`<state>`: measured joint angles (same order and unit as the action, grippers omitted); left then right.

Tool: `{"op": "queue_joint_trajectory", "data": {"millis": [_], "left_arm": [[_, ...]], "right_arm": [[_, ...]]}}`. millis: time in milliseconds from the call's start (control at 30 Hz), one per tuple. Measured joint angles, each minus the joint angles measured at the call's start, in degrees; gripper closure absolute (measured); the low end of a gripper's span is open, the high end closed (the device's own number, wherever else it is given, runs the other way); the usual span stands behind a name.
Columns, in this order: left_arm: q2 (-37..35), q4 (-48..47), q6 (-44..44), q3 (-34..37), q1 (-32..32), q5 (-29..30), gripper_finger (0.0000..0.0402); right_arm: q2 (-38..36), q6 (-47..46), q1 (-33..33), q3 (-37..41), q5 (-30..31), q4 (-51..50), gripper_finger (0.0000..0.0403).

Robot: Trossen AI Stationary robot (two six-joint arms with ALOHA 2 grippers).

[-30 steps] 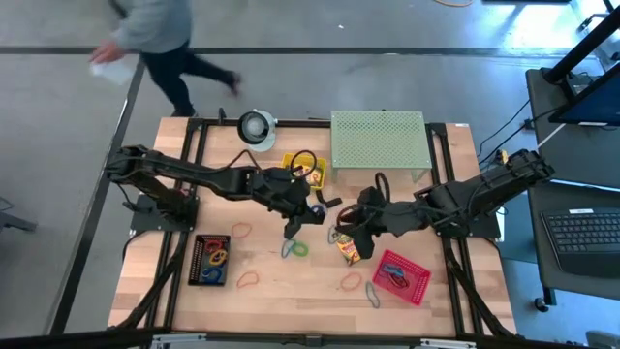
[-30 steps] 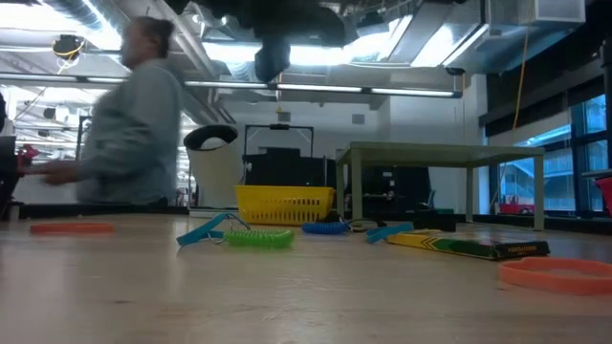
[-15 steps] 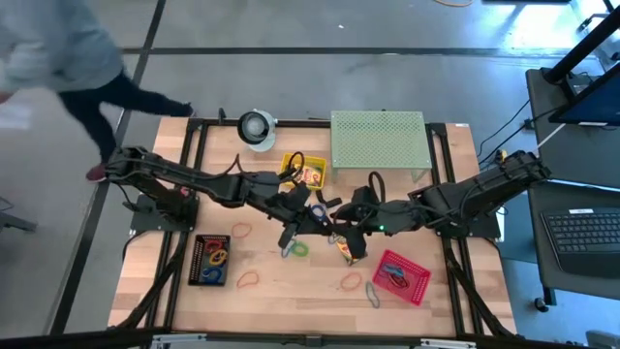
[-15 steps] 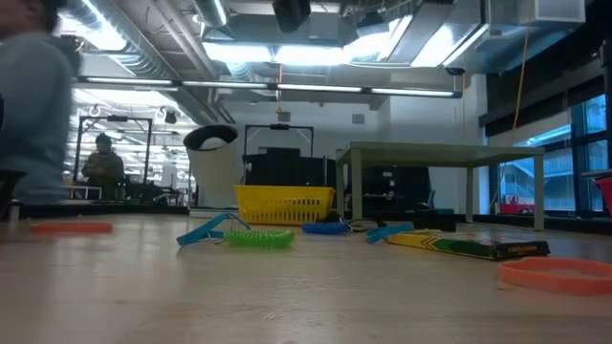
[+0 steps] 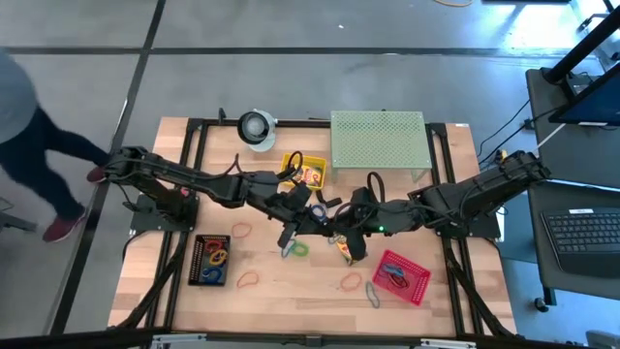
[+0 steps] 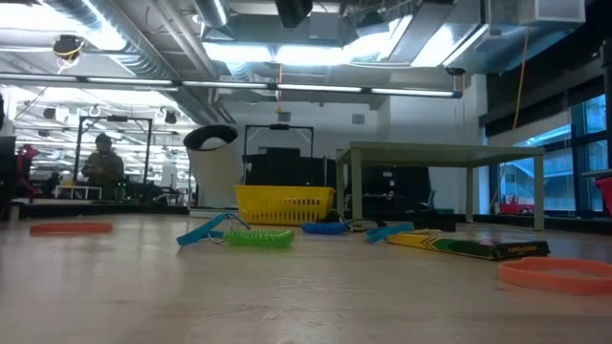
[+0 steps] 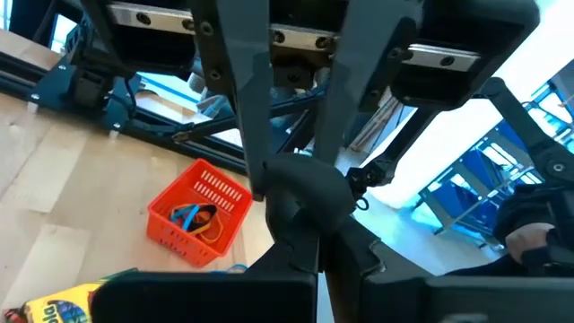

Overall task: Pick & Place Office Desk Supplies
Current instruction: Put the black rubber band into the red bin

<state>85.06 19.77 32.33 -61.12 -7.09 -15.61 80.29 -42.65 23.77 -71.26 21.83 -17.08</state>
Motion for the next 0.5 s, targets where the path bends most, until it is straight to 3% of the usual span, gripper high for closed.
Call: {"op": "queue_joint_trajectory", "data": {"millis": [133,500], "left_arm": [[0.00,0.13,1.30,0.00,0.00,0.04,0.0396],[0.00,-0.24,3.52,0.00,0.13,0.22,0.0386]], "right_arm": [[0.02,0.30,0.00,0.00,0.03,0.02,0.0392],[-0.73,-2.01,0.02,0.00,2.58,-2.07,0.0399]]}}
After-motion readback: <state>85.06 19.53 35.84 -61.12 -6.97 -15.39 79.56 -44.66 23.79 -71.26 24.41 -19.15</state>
